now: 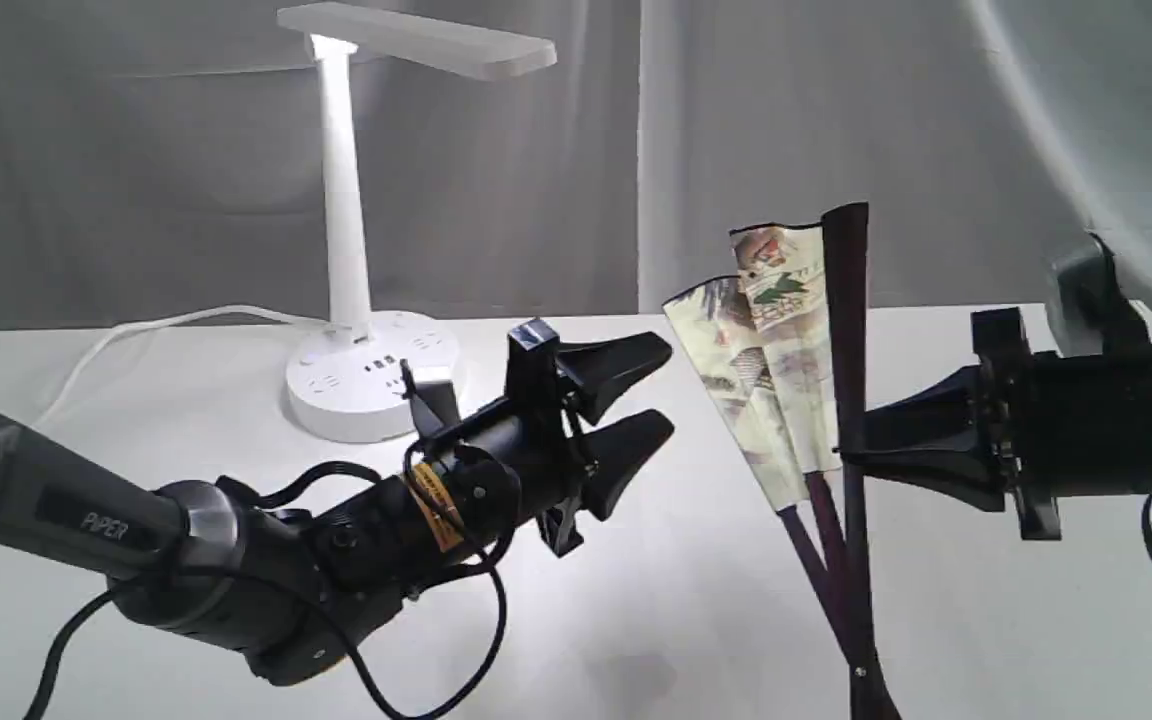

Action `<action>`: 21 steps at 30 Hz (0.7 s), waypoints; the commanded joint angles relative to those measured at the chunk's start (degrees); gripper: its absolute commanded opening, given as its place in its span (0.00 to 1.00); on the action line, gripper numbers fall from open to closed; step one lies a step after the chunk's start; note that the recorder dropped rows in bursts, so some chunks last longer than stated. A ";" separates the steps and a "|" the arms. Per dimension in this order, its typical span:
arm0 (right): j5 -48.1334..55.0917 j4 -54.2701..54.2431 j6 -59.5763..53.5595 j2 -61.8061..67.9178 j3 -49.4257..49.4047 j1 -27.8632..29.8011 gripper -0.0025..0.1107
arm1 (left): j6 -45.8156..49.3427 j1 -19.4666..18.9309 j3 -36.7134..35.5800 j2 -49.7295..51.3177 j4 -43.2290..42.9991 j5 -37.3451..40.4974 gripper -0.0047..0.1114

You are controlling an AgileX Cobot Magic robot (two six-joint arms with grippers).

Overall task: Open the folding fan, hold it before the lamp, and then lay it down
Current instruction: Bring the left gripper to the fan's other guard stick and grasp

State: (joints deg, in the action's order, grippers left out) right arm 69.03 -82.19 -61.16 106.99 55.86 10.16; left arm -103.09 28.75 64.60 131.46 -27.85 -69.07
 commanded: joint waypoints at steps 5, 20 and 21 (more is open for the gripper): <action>0.93 -0.83 -0.68 -0.81 -0.06 -2.75 0.02 | -0.37 -0.15 0.50 -0.05 0.49 -0.89 0.56; 0.93 -0.86 -0.68 -0.81 -0.06 -5.07 0.02 | -0.16 0.52 2.25 -0.05 -1.51 2.34 0.56; 0.93 -1.17 -0.70 -0.81 -0.06 -5.09 0.02 | -0.16 0.78 2.71 -0.05 -1.51 3.70 0.56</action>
State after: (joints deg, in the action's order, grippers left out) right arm 69.03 -82.41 -61.16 106.99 55.86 5.40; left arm -103.20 28.99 66.42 131.46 -28.96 -66.17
